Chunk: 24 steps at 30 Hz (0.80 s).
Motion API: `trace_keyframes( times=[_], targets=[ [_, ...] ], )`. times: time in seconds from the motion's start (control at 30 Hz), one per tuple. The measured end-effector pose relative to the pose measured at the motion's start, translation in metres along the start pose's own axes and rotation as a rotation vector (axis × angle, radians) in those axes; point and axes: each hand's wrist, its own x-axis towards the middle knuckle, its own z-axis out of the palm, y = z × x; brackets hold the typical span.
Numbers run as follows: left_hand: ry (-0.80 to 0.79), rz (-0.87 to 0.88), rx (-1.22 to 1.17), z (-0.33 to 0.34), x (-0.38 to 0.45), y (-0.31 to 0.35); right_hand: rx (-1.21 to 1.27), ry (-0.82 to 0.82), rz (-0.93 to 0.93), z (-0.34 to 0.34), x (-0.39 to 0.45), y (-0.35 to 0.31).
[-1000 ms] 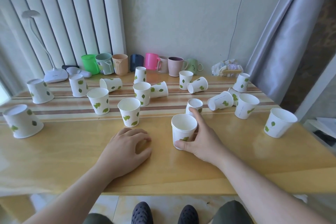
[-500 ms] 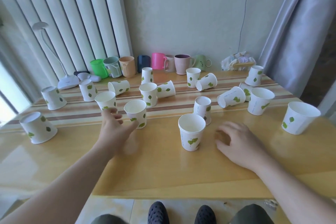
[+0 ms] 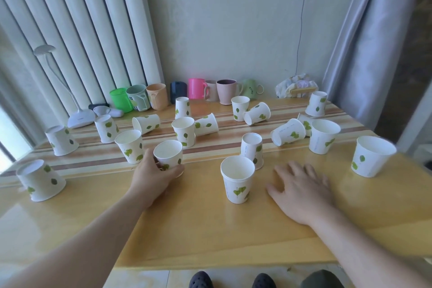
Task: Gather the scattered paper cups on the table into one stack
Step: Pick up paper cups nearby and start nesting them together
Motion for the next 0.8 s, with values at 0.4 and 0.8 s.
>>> trace_keyframes(
  times=[0.4,0.8],
  targets=[
    [-0.457,0.364,-0.111,0.028,-0.05,0.133,0.02,-0.012,-0.015,-0.001,0.001,0.0],
    [-0.392,0.365,0.068,0.049,-0.067,0.116,0.044,0.01,-0.032,0.0,0.001,0.002]
  ],
)
